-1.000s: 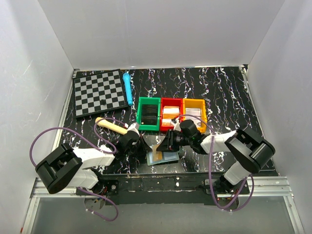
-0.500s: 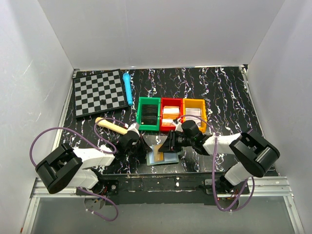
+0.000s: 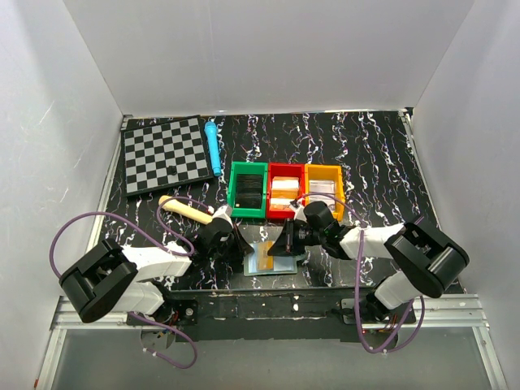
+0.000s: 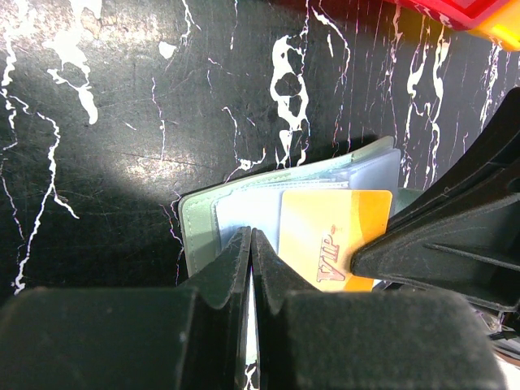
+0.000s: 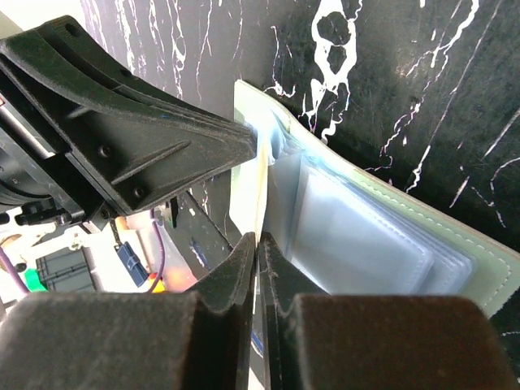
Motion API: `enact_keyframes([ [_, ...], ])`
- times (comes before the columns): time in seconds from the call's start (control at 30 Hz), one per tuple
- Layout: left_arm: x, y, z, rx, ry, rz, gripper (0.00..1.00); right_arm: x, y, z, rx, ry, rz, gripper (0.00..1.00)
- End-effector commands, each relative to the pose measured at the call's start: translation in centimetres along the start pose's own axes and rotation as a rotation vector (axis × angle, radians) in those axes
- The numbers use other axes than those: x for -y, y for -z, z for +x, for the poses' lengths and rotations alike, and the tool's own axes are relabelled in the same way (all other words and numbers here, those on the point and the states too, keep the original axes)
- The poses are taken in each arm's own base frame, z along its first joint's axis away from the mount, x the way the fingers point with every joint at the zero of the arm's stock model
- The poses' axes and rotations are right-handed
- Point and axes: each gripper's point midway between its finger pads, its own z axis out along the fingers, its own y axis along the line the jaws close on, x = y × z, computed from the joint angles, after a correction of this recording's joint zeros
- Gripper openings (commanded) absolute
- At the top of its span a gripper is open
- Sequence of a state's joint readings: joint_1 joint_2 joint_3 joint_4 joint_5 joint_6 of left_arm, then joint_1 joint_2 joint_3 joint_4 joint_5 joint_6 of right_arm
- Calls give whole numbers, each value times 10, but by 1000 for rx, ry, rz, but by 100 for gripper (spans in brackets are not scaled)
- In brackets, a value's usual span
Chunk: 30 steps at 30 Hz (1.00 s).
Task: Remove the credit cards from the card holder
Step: Remove the credit card from the card holder.
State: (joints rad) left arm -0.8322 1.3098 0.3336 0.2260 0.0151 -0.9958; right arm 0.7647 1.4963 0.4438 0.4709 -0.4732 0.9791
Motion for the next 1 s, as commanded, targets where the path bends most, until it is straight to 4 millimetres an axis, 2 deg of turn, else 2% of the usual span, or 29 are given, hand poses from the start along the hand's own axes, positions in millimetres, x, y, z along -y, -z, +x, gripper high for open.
enact_keyframes([
  [0.0, -37, 5, 27, -89, -16, -118, 0, -18, 5, -11, 35, 50, -44, 10],
  [0.17, -37, 5, 27, -88, -12, -117, 0, -17, 9, -10, 36, 54, -32, 2],
  [0.6, -35, 7, 25, -75, -12, -107, 0, -8, 27, -10, 50, 65, 47, 1],
  [0.97, -27, 10, 19, -67, -26, -94, 0, -13, 43, -11, 61, 98, 73, 1],
])
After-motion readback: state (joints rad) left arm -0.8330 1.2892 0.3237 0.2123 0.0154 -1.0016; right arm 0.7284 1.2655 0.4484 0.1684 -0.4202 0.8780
